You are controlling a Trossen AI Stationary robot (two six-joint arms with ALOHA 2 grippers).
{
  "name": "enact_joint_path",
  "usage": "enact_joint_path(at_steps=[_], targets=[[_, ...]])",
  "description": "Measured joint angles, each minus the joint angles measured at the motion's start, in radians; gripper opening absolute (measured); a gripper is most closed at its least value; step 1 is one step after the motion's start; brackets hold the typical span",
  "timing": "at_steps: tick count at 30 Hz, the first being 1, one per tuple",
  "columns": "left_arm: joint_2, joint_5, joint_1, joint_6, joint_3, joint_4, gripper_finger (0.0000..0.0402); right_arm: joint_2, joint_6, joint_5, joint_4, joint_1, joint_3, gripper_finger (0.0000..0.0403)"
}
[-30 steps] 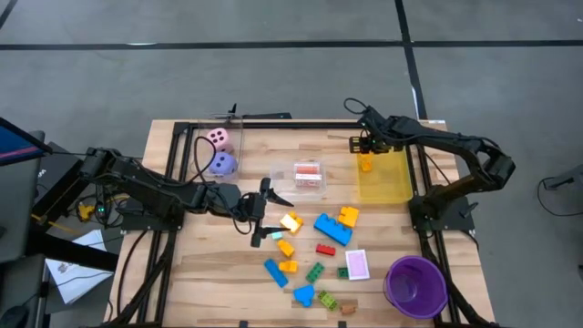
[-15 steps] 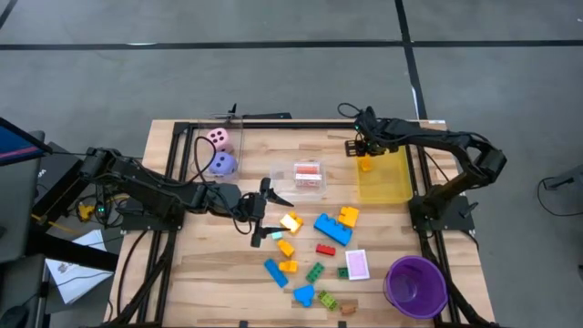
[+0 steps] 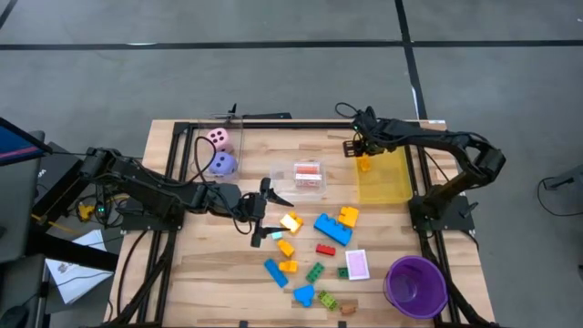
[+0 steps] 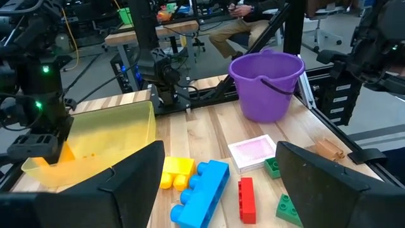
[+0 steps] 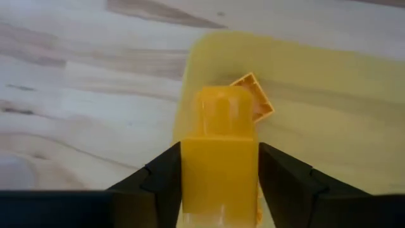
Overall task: Pick & Place Toys
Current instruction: Put the yellow game piece into the yellow bin
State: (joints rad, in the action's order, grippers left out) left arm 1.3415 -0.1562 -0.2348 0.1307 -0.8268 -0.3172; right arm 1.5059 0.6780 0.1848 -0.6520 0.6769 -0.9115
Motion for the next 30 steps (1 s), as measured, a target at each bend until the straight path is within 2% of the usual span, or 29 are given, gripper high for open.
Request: enact_joint_path(at_steps=[10, 22, 30], targets=[[0.0, 0.0, 0.0, 0.0, 0.0, 0.003, 0.0298, -0.008, -0.016, 0.0, 0.01, -0.001, -0.007, 0.0238], [0.0, 0.001, 0.0, 0.0, 0.0, 0.003, 0.0298, -0.133, -0.049, 0.029, 0.001, -0.012, -0.036, 0.0239], [0.0, 0.001, 0.0, 0.0, 0.0, 0.003, 0.0298, -0.259, -0.061, 0.136, 0.002, -0.138, -0.036, 0.024]])
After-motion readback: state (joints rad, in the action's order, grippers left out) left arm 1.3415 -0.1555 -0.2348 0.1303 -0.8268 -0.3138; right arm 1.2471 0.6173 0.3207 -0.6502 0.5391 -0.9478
